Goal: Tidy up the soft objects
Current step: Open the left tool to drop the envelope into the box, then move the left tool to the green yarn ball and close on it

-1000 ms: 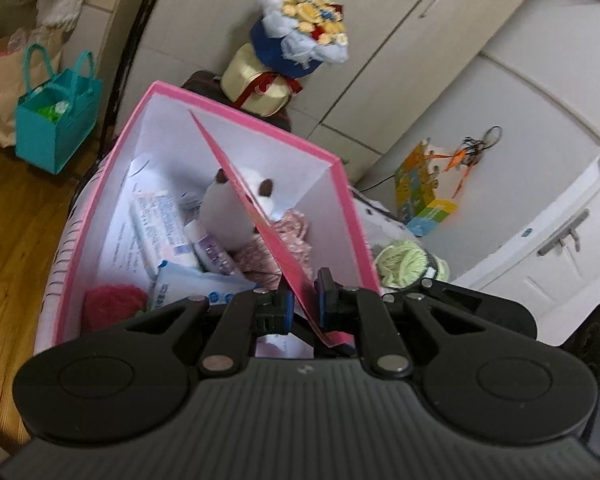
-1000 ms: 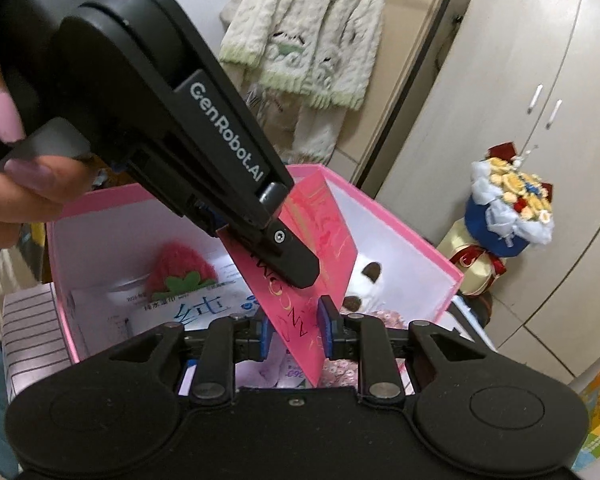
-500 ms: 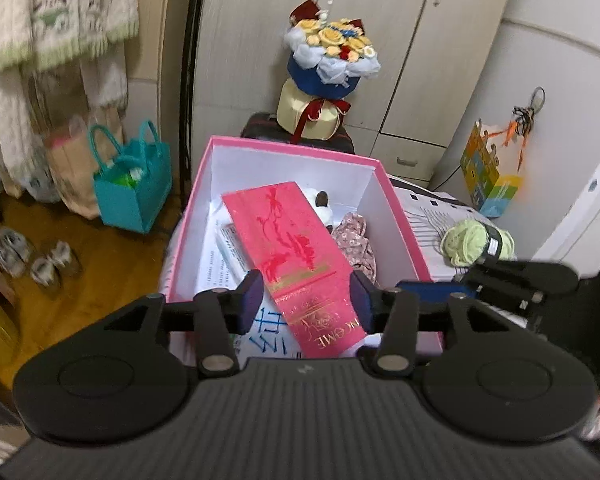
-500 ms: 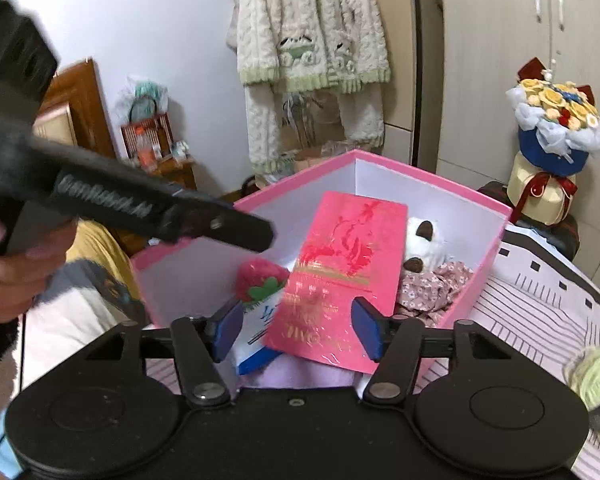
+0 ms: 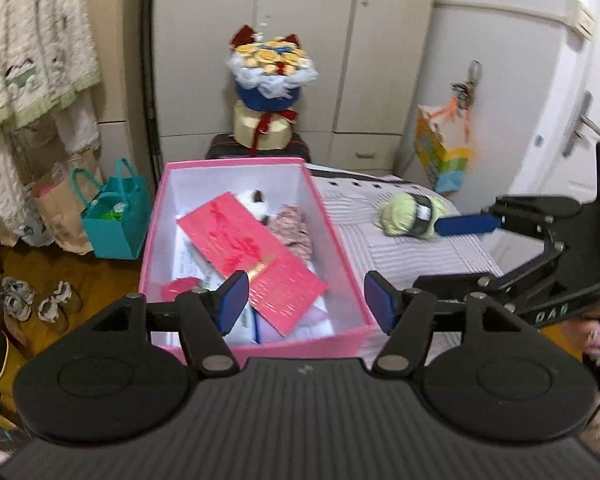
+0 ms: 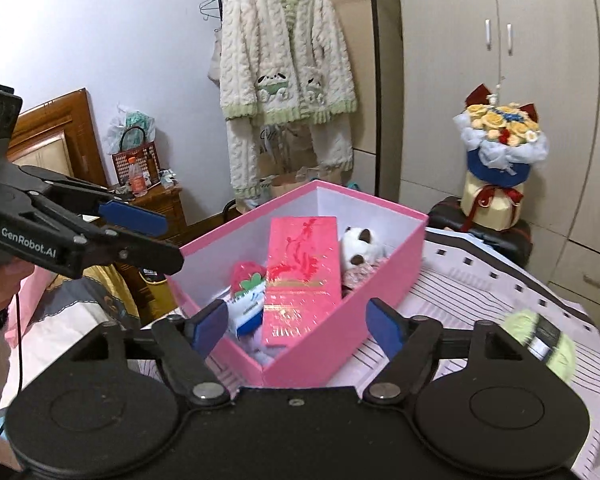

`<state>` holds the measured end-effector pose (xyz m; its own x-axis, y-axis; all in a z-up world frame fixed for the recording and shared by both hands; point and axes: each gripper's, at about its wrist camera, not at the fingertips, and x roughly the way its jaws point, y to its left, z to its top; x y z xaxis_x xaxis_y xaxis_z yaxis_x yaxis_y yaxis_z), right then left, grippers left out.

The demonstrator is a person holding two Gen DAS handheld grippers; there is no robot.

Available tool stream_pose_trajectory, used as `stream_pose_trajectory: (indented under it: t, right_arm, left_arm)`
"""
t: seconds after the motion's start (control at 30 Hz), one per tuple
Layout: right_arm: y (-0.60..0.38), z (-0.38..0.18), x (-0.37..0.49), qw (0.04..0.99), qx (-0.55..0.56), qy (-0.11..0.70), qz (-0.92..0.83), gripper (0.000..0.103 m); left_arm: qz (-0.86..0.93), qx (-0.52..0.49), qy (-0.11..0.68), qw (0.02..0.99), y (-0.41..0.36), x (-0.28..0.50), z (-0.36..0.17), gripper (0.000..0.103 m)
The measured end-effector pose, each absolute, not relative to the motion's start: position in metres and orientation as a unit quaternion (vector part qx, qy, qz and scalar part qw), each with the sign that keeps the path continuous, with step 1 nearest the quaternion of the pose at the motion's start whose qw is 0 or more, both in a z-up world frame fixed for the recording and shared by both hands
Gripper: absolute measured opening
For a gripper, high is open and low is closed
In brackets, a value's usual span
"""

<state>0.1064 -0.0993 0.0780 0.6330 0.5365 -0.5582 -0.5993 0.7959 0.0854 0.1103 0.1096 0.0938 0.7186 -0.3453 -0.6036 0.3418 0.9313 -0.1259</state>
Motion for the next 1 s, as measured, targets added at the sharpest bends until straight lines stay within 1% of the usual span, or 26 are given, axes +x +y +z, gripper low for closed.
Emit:
stream_pose_trajectory:
  t: [0.1, 0.2, 0.27, 0.33, 0.43, 0.57, 0.73, 1.0]
  right_arm:
    - [-0.115, 0.083, 0.091, 0.906, -0.063, 0.286, 0.305, 0.088]
    - [-0.132, 0.086, 0.079, 0.914, -0.071, 0.277, 0.289, 0.093]
    - [-0.146, 0.087, 0.072, 0.918, -0.069, 0.272, 0.280, 0.094]
    - [-0.158, 0.087, 0.066, 0.922, -0.065, 0.267, 0.271, 0.095]
    - [-0.175, 0.087, 0.061, 0.929, -0.063, 0.261, 0.256, 0.096]
    - [-0.201, 0.082, 0.058, 0.936, -0.053, 0.255, 0.237, 0.097]
    - [-0.228, 0.069, 0.067, 0.946, -0.052, 0.239, 0.214, 0.099]
    - [-0.252, 0.031, 0.113, 0.951, -0.046, 0.235, 0.196, 0.100]
  left_arm:
    - [-0.199, 0.014, 0.324, 0.925, 0.096, 0.098, 0.096, 0.067]
    - [-0.213, 0.026, 0.313, 0.925, 0.081, 0.089, 0.099, 0.073]
    - [-0.221, 0.029, 0.305, 0.926, 0.070, 0.087, 0.100, 0.077]
    - [-0.232, 0.035, 0.294, 0.926, 0.056, 0.086, 0.100, 0.084]
    - [-0.246, 0.043, 0.280, 0.927, 0.034, 0.088, 0.100, 0.086]
    - [-0.266, 0.049, 0.256, 0.928, 0.003, 0.095, 0.097, 0.095]
    - [-0.288, 0.040, 0.235, 0.927, -0.034, 0.113, 0.087, 0.096]
    - [-0.291, -0.016, 0.250, 0.923, -0.076, 0.169, 0.055, 0.096]
